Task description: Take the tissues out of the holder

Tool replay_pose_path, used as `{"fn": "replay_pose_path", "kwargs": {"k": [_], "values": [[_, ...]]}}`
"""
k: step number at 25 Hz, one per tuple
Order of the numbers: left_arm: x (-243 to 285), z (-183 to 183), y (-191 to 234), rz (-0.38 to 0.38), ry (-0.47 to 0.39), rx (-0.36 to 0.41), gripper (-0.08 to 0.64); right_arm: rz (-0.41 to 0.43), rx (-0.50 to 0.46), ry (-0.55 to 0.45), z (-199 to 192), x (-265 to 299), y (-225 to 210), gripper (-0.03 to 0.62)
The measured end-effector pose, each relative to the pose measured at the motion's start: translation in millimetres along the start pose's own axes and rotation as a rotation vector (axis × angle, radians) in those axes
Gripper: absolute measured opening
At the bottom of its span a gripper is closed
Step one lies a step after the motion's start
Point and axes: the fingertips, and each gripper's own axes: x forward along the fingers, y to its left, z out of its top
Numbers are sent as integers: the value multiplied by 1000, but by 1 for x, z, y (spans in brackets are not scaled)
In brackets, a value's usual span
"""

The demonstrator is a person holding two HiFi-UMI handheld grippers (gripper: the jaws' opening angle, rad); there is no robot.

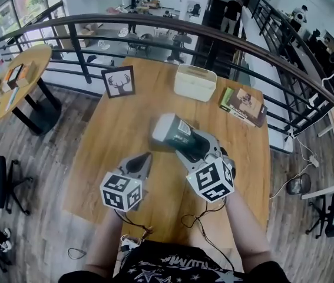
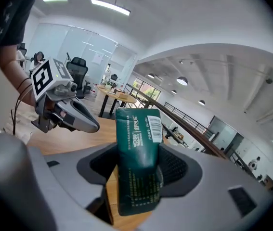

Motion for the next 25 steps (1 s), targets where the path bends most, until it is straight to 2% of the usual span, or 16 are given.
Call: {"fn": "replay_pose_path", "kwargs": {"k": [5,10,12,15,20,25], "values": [[-16,-28,-17,-55,22,-11,14,-50,47,-17,-5,-38,35,275],[-19,-55,-18,-67,31,-86,14,-86,197,-8,-35,-59,60,275],[-26,-63,-28,-85,37,-94,14,-106,243,2,-46,-73,69,275],[-42,-74,-51,-108,54,-54,14,-135,284,-7,-54,-99,83,275],[-80,-82,-99,-98,30,-14,14,-144,324,-65,-52,-155,110,275],[-135,-104,-171,-107,16,30,14,-149,341,-121,-54,-231,154,275]]}}
